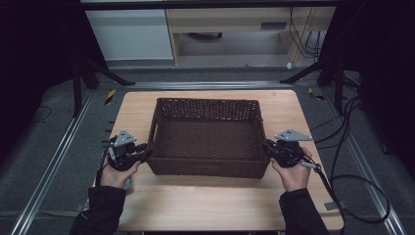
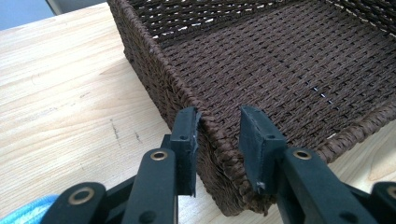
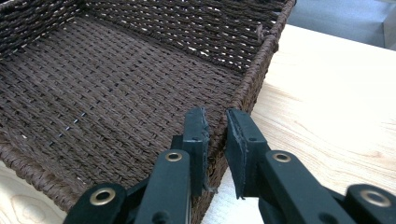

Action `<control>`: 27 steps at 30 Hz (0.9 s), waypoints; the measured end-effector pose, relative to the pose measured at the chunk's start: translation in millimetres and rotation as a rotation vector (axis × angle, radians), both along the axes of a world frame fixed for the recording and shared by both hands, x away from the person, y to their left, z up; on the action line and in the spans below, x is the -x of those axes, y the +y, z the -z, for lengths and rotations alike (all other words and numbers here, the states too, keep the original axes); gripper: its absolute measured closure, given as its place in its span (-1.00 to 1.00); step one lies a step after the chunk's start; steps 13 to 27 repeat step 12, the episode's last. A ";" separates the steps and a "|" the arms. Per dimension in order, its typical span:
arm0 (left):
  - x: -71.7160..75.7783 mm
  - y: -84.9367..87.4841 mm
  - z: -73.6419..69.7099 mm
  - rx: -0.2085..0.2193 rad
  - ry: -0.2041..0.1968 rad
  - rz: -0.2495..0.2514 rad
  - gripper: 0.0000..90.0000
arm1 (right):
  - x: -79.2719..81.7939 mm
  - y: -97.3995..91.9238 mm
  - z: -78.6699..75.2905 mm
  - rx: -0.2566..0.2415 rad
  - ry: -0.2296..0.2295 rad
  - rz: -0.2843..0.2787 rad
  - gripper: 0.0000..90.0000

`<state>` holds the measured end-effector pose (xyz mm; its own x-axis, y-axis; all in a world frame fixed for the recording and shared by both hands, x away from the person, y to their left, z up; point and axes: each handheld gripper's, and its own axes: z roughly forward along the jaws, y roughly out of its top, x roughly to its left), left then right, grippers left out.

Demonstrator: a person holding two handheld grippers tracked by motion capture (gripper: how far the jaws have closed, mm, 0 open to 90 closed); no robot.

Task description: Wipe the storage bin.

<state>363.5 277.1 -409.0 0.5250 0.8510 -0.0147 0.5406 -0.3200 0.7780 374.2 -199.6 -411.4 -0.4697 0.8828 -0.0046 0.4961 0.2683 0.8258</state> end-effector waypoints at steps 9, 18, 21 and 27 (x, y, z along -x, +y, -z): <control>1.3 8.3 -4.8 0.026 -0.015 -0.024 0.14 | 0.9 -6.5 -6.1 -0.033 -0.020 0.027 0.25; 4.9 21.2 -12.8 0.048 -0.063 -0.060 0.02 | 2.4 -15.7 -11.6 -0.036 -0.051 0.067 0.05; 4.9 21.2 -12.8 0.048 -0.063 -0.060 0.02 | 2.4 -15.7 -11.6 -0.036 -0.051 0.067 0.05; 4.9 21.2 -12.8 0.048 -0.063 -0.060 0.02 | 2.4 -15.7 -11.6 -0.036 -0.051 0.067 0.05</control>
